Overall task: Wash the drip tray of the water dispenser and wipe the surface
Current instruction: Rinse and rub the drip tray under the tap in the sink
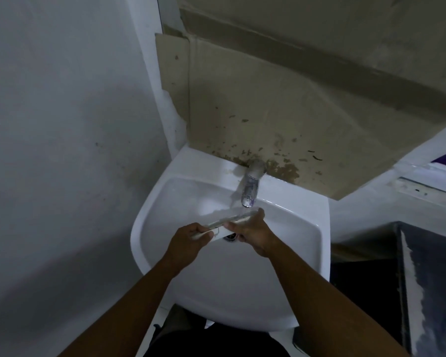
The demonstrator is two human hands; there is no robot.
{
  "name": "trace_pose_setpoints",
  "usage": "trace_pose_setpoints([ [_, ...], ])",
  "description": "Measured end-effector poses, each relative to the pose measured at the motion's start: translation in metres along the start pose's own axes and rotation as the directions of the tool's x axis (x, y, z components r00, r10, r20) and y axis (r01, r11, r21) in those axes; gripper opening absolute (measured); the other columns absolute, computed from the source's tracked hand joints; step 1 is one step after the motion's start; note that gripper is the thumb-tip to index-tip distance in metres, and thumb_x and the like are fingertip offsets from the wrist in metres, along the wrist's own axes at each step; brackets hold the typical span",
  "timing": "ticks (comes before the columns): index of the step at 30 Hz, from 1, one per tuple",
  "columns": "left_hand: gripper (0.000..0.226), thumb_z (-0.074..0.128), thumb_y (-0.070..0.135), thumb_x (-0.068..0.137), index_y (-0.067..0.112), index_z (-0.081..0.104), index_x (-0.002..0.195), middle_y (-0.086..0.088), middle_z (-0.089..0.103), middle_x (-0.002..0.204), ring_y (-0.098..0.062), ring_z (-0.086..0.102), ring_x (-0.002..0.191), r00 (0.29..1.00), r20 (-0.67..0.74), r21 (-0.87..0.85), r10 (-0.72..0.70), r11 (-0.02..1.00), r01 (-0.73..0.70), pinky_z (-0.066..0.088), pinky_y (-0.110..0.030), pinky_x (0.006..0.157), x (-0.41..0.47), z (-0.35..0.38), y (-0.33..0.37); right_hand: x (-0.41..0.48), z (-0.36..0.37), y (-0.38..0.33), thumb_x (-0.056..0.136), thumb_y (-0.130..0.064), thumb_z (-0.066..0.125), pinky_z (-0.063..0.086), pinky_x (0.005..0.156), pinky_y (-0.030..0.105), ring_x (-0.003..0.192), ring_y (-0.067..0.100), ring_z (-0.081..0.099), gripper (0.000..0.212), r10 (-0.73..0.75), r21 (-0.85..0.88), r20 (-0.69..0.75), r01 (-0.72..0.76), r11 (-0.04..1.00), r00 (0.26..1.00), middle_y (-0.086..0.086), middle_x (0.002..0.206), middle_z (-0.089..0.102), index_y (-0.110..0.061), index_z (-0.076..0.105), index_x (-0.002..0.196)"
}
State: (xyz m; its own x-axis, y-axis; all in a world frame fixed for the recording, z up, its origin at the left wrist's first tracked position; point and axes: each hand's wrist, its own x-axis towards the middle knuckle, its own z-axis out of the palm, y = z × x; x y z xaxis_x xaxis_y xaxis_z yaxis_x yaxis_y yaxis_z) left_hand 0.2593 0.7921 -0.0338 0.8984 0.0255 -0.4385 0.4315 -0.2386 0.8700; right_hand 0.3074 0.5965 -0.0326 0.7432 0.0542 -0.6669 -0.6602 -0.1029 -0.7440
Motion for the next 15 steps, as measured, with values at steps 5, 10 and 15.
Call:
trace_pose_setpoints([
  [5, 0.014, 0.072, 0.025, 0.083, 0.014, 0.067, 0.075, -0.003, 0.068, 0.077, -0.024, 0.065, 0.079, 1.000, 0.023, -0.037, 0.002, 0.999, -0.001, 0.047, -0.031, 0.070, -0.001, -0.001, -0.001, 0.003, -0.005, -0.001, 0.095, -0.023, 0.058, 0.061, 0.074, 0.042, 0.079, 0.022, 0.065, 0.034, -0.003, -0.028, -0.109, 0.000, 1.000, 0.994, 0.019, 0.109, 0.062, -0.006, 0.045, 0.122],
  [10, 0.009, 0.066, 0.024, 0.088, 0.016, 0.068, 0.085, -0.011, 0.068, 0.099, -0.028, 0.066, 0.091, 0.997, 0.036, -0.155, -0.064, 0.985, 0.069, 0.058, -0.039, 0.081, 0.001, -0.006, -0.002, 0.008, 0.009, -0.001, 0.081, -0.040, 0.073, 0.060, 0.079, 0.045, 0.095, 0.024, 0.067, 0.053, -0.031, -0.084, -0.199, 0.015, 0.996, 0.980, 0.008, 0.112, 0.066, -0.018, 0.048, 0.122],
  [15, 0.035, 0.052, 0.041, 0.094, 0.012, 0.063, 0.109, -0.013, 0.069, 0.103, -0.029, 0.072, 0.079, 0.979, 0.002, -0.189, -0.203, 0.961, 0.200, 0.056, -0.030, 0.058, -0.006, -0.016, 0.004, 0.005, 0.010, -0.013, 0.085, -0.059, 0.059, 0.049, 0.072, 0.029, 0.089, 0.014, 0.062, 0.047, -0.059, -0.214, -0.097, 0.037, 0.976, 0.993, -0.001, 0.103, 0.065, -0.025, 0.053, 0.116],
])
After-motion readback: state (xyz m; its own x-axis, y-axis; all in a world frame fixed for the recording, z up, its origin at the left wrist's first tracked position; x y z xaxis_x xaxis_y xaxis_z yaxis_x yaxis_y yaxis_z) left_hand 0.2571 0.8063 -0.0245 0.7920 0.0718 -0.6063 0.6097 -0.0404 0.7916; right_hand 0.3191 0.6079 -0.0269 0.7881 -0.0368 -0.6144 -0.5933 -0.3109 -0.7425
